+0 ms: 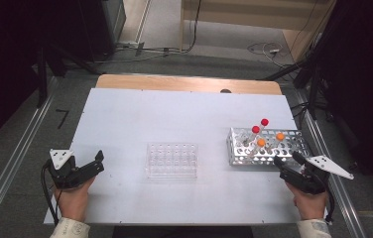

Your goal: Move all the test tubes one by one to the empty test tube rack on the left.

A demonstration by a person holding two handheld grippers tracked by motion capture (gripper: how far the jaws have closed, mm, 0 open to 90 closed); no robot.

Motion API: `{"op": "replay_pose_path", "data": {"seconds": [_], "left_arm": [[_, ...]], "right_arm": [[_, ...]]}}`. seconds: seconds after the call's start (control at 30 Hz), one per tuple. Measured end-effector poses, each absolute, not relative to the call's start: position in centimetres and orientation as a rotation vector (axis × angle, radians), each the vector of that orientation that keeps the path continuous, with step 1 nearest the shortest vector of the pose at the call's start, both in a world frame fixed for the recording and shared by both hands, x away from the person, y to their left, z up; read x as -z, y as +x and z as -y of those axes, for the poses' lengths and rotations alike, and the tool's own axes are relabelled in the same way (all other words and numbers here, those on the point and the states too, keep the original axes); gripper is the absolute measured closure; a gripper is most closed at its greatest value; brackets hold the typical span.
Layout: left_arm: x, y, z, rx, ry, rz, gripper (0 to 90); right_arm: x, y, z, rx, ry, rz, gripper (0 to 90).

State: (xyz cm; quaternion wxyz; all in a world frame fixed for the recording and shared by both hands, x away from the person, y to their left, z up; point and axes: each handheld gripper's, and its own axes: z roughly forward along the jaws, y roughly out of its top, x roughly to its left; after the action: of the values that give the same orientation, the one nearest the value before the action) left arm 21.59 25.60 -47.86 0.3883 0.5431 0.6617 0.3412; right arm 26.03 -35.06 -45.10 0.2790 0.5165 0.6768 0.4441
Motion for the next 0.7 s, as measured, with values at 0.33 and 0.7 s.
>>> {"op": "replay_pose_path", "data": {"seconds": [0.33, 0.7], "left_arm": [[47.81, 21.58, -25.43, -0.861, 1.387, -1.672, 2.5], [47.84, 21.68, -25.31, -0.858, 1.399, -1.668, 2.5]], "right_arm": [[45.04, 26.26, 34.99, -1.187, 1.376, -1.809, 27.4], [44.95, 27.01, 34.77, -1.176, 1.368, -1.805, 29.5]]}}
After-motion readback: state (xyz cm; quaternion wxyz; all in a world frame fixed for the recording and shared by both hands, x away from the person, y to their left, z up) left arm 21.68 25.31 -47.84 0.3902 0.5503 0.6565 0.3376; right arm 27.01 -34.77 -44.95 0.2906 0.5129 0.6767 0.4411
